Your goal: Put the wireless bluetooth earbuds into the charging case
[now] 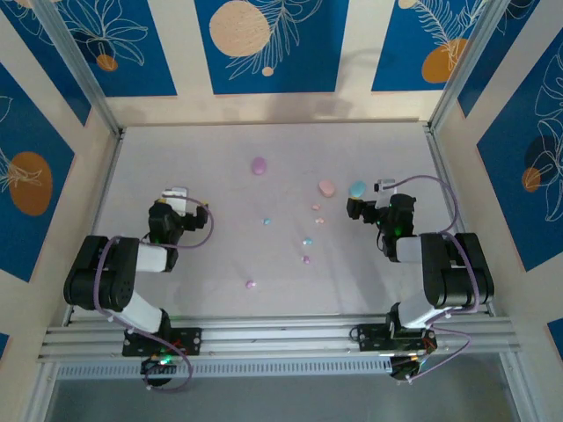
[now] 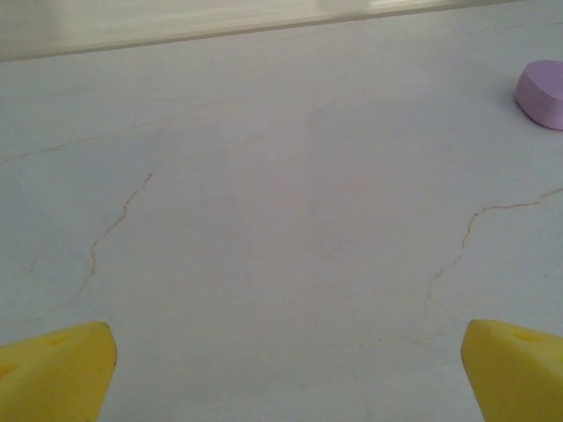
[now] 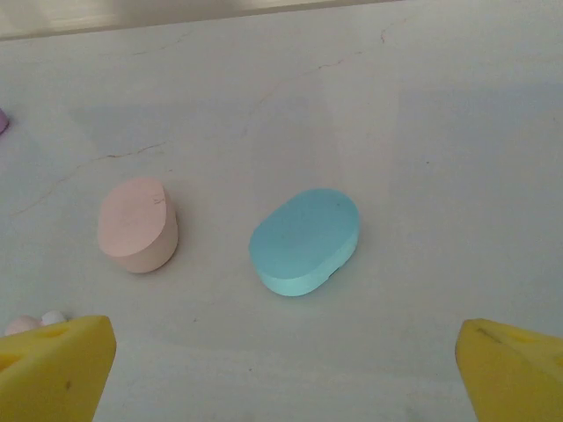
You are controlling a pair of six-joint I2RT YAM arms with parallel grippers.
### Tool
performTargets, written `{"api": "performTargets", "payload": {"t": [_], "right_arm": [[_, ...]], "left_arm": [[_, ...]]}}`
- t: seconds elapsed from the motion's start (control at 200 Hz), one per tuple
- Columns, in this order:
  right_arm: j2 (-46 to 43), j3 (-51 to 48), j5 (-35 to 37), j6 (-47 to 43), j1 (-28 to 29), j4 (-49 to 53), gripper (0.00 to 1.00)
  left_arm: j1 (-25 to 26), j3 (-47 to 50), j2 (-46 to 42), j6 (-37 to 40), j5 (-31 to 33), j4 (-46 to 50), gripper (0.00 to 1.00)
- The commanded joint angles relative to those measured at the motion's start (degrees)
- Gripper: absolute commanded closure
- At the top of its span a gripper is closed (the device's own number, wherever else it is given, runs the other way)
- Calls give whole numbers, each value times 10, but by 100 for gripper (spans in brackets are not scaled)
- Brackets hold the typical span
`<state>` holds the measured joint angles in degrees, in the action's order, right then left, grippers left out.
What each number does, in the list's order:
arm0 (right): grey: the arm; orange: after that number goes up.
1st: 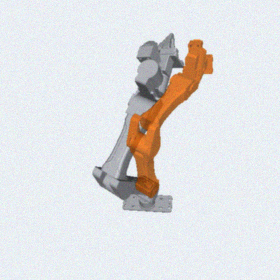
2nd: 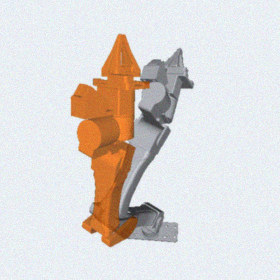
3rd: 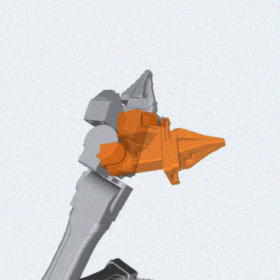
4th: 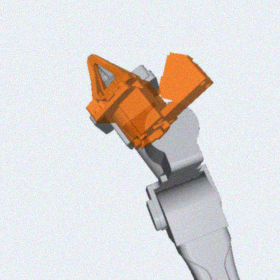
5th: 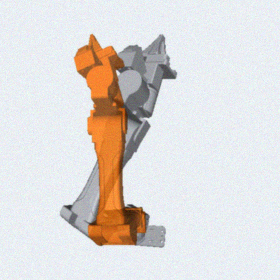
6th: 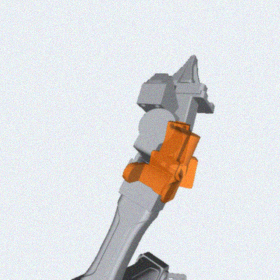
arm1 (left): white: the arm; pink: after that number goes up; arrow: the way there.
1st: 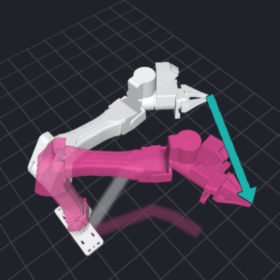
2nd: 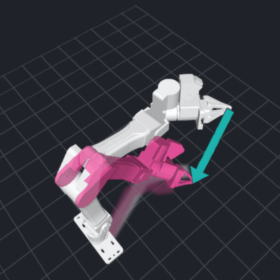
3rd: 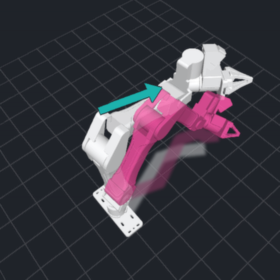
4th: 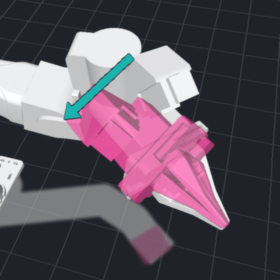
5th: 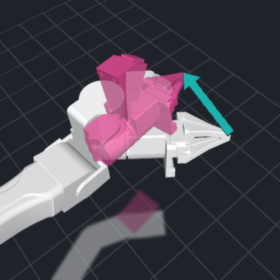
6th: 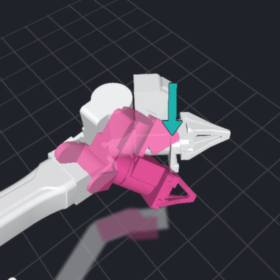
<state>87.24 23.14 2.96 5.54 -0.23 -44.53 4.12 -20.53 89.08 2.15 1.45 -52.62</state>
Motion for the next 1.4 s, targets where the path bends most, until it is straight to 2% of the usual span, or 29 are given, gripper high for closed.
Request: {"api": "performTargets", "payload": {"t": [0.0, 0.8, 0.975, 1.035, 1.11, 1.171, 1.251, 1.301, 1.396], "right_arm": [[-1, 11, -6, -3, -2, -10, 1], [-1, 10, -5, -3, -1, -12, 1], [-35, 4, 8, -20, 15, 2, 1], [-79, 22, -3, -20, 19, 78, 1], [-111, 106, -15, 33, 17, 285, 1], [-108, 165, -32, 62, 20, 389, 1], [-87, 215, -124, 79, 20, 451, 1], [-65, 245, -160, 89, 28, 480, 0], [-18, 308, -157, 106, 53, 541, 3]], "left_arm": [[-5, -13, 2, 12, -16, 0, 0], [-6, -13, 1, 9, -5, 2, 0], [-6, 23, -50, -11, 45, -26, 0], [-6, 19, -97, -20, 60, 30, 0], [-6, 3, -156, -37, 83, 114, 0], [-6, -7, -194, -67, 109, 152, 0], [-6, -27, -240, -147, 150, 215, 0], [-7, -40, -265, -164, 126, 250, 0], [-8, -54, -297, -191, 32, 287, 0]]}}
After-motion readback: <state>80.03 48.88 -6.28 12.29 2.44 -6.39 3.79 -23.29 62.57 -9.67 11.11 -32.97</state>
